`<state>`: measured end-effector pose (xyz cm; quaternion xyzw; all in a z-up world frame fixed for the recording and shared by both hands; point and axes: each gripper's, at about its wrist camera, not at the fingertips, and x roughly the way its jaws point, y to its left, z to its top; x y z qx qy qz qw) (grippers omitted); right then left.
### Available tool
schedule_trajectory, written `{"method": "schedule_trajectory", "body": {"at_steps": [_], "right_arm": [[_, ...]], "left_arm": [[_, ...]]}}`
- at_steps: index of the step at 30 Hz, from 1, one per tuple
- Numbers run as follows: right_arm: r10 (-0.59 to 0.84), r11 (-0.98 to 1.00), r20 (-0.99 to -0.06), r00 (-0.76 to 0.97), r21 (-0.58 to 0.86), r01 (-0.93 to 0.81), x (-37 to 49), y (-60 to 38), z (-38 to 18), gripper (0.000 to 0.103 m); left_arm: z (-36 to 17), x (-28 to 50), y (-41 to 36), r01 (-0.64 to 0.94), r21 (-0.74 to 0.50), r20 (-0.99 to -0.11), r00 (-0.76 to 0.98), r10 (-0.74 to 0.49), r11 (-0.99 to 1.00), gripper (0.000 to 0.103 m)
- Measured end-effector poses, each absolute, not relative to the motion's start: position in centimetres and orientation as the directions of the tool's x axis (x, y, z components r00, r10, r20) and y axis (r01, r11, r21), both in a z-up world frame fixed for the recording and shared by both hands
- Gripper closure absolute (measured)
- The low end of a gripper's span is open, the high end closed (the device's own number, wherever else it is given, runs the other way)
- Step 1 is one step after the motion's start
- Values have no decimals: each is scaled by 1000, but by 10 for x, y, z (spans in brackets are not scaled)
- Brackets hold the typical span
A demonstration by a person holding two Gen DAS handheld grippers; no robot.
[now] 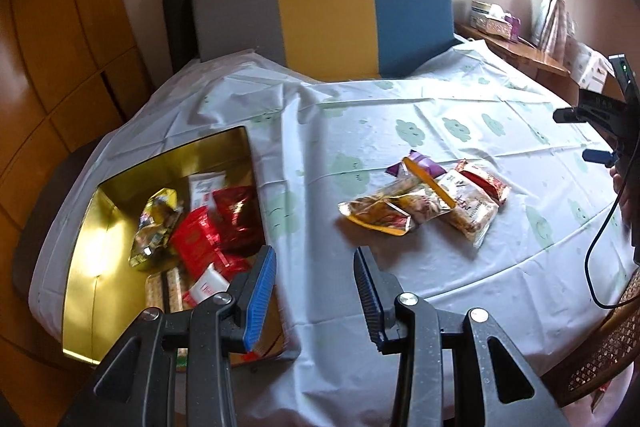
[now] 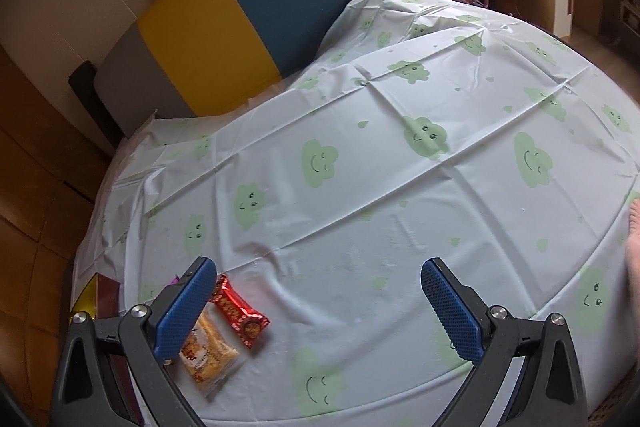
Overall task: Organize snacks
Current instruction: 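Move the left tool over the pile toward the clear orange-zip snack bag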
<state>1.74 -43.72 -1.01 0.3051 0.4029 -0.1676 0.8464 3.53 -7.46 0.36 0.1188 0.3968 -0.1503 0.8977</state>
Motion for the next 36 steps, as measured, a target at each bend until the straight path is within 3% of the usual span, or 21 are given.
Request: {"method": "schedule_trajectory", "body": {"at_steps": [16, 19, 28, 36], "right_arm": [[37, 752, -758, 651, 451, 482, 18, -435, -7, 0], [44, 755, -757, 652, 453, 475, 19, -434, -7, 0], [63, 767, -756, 652, 455, 453, 22, -430, -7, 0], [83, 760, -754, 652, 471, 448, 22, -430, -8, 0]], "left_arm": [[-15, 54, -121, 444, 94, -797, 570, -200, 891, 62], [-20, 60, -127, 463, 89, -810, 549, -206, 882, 56], [-35, 90, -141, 525, 73, -858, 466, -215, 848, 55], [-49, 97, -163, 655, 156, -883, 428, -193, 740, 34]]}}
